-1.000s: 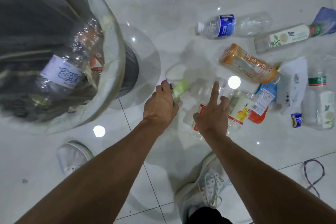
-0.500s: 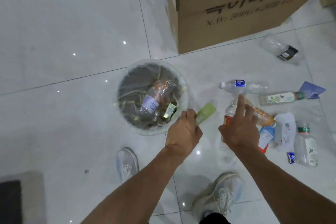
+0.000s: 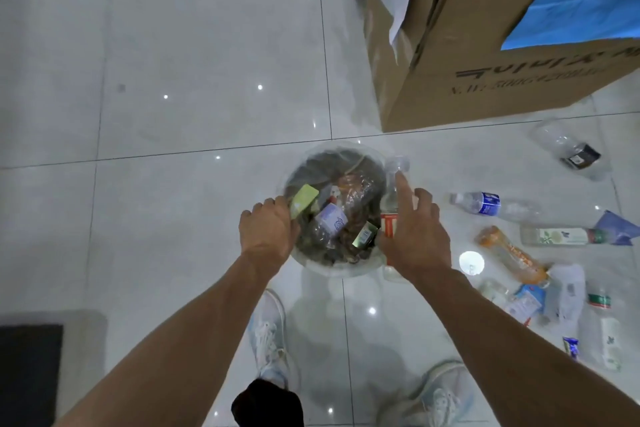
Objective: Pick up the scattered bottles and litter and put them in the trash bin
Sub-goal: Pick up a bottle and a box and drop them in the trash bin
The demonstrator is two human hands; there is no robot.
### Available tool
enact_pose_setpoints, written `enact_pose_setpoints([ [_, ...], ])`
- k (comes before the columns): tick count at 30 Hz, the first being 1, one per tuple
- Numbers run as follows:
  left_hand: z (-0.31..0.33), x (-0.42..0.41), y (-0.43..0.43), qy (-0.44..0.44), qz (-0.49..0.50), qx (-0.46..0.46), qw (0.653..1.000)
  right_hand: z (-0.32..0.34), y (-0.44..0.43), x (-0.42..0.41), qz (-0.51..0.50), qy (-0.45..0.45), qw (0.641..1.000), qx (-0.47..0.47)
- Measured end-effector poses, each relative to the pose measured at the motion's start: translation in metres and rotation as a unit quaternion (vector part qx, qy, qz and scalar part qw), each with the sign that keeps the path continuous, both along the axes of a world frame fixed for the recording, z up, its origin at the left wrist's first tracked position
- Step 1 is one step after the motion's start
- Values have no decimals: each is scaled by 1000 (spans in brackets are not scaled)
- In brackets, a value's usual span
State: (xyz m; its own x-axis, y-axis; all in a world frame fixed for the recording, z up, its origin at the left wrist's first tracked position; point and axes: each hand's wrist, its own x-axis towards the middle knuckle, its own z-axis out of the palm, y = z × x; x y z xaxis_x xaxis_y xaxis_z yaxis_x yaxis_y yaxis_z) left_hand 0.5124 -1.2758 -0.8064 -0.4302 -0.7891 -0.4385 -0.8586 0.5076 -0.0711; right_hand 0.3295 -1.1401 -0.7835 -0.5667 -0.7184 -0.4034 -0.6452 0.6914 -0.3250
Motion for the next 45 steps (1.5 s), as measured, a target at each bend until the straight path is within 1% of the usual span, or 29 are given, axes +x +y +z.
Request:
enact_pose_setpoints([
  [3,-12,-15,8,35,12,37,999,-9,0,13,10,-28,999,15],
  [6,-19,-32,6,95,14,33,995,-15,0,17,14,-42,998,39],
  [8,-19,-37,-2,113,3,24,993,-18,-2,17,20,-39,998,52],
  [13,-14,-24,-14,66,-68,24,995,-18,-12,22,43,-25,996,72],
  [18,-14,2,-23,59,-72,23,995,-21,-31,27,47,-29,994,91],
  [22,-17,19,-26,59,-71,30,995,-30,-54,29,2,-46,994,94],
  [26,-18,22,-24,44,-52,60,996,-37,-65,34,-14,-101,988,116],
  [31,-17,13,-19,41,-58,74,995,-32,-55,40,17,-44,994,101],
  [36,-16,2,-14,48,-60,66,995,-29,-49,33,28,-46,993,103],
  [40,-18,-9,-9,51,-53,74,995,-23,-40,25,39,-23,994,100],
  [45,-20,-12,-3,43,-35,65,996,-15,-12,4,18,-19,995,99],
])
